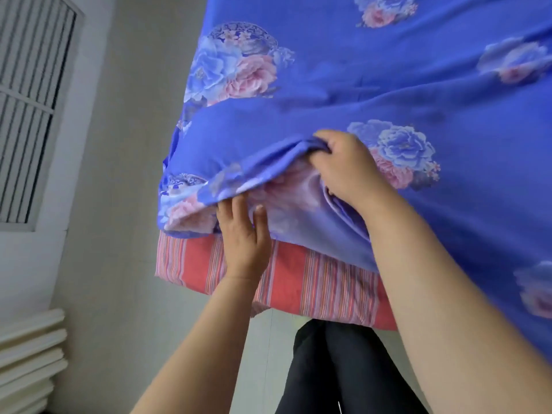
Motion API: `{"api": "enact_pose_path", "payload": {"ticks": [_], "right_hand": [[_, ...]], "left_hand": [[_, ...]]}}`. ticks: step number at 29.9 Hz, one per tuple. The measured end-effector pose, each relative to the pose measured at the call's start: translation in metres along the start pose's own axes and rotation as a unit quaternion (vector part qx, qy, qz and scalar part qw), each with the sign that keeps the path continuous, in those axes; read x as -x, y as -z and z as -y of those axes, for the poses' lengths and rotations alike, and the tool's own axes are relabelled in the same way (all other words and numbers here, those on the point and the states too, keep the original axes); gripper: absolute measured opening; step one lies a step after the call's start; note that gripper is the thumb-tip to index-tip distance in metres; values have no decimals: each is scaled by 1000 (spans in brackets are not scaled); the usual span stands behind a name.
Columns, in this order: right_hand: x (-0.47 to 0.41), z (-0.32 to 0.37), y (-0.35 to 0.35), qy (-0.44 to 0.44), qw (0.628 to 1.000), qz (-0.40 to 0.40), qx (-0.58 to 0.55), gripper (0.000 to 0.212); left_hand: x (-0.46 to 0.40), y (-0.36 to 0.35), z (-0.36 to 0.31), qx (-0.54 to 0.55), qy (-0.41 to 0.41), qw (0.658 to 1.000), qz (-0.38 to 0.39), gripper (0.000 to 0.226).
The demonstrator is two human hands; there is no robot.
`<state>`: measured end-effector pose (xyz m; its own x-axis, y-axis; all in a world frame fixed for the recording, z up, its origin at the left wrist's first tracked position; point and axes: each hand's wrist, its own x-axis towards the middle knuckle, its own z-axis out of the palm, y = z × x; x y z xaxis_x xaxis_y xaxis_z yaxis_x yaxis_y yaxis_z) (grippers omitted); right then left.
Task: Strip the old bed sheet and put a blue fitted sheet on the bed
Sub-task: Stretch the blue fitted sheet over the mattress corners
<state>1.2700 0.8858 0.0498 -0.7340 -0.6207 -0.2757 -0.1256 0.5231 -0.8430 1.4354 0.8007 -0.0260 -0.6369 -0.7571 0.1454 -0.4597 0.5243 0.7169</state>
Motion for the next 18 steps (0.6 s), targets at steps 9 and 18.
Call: {"api": "enact_pose_path", "payload": {"ticks": [9, 18], "right_hand": [[-90, -17, 9, 37, 971, 17, 234, 79], [39, -80, -145, 362, 896, 38, 253, 43]], "left_hand": [[-51, -18, 54, -239, 205, 948, 50, 63], [-109, 17, 67, -307, 175, 926, 135, 64]]}}
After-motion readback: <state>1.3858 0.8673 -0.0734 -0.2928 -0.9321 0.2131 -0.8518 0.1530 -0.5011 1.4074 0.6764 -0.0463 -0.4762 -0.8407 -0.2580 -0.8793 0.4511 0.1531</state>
